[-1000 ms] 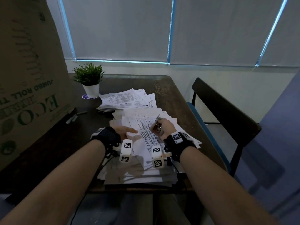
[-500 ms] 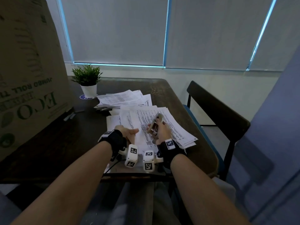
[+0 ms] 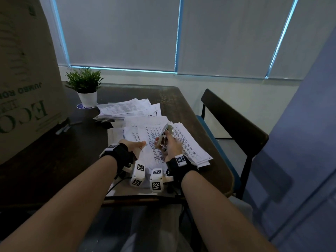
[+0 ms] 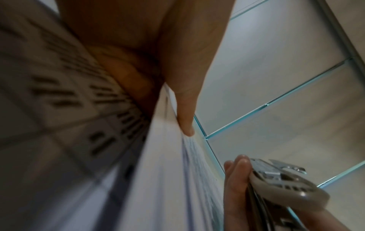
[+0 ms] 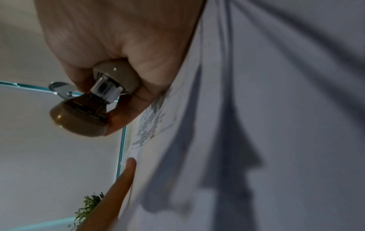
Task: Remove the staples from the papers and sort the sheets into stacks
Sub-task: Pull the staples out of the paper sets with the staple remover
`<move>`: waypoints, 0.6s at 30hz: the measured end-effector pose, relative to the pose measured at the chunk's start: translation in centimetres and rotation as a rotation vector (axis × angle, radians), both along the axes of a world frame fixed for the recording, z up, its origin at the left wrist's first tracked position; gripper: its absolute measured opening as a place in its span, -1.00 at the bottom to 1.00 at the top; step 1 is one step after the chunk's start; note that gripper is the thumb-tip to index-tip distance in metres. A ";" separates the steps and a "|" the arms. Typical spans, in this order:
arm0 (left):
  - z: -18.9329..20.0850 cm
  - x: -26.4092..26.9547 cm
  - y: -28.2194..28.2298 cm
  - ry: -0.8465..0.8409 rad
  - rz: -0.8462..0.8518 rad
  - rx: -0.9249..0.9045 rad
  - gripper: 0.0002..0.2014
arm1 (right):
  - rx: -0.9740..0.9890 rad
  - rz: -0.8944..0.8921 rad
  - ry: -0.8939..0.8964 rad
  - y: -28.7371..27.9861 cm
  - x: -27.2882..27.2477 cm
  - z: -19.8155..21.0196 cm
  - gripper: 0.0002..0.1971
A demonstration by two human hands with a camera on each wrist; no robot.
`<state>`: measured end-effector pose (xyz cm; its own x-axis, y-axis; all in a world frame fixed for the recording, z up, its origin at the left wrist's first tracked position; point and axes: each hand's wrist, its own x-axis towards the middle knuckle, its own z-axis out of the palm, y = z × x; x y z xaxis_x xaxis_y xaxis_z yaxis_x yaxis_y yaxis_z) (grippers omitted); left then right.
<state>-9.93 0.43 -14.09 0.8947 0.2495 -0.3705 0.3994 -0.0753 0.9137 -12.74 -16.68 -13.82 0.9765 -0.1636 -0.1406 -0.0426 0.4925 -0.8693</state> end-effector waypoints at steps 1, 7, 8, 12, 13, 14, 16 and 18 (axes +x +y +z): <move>-0.1 0.2 0.1 0.010 -0.007 0.002 -0.24 | -0.026 0.016 -0.009 -0.1 0.1 -0.1 -0.53; 2.3 -1.5 0.0 0.109 -0.168 0.027 -0.67 | -0.129 0.081 0.030 0.2 0.9 -0.7 -0.56; 2.5 -1.4 0.1 0.120 -0.197 -0.012 -0.68 | -0.135 0.084 0.067 0.2 1.1 -0.5 -0.57; 2.6 0.6 0.8 0.164 -0.277 0.048 -0.53 | -0.354 0.092 0.188 -0.7 3.0 2.1 -0.56; 2.8 1.3 0.8 0.138 -0.255 0.037 -0.59 | -0.461 0.064 0.170 -1.3 3.7 2.9 -0.54; 3.0 2.1 0.9 0.084 -0.212 0.001 -0.71 | -0.566 0.025 0.139 -1.8 4.4 3.6 -0.51; 3.7 3.5 1.1 -0.049 -0.126 -0.022 -0.80 | -0.836 -0.034 0.123 -3.0 6.1 4.4 -0.41; 4.7 4.3 1.4 -0.173 -0.092 -0.063 -0.68 | -1.045 -0.087 0.157 -4.3 7.7 4.8 -0.32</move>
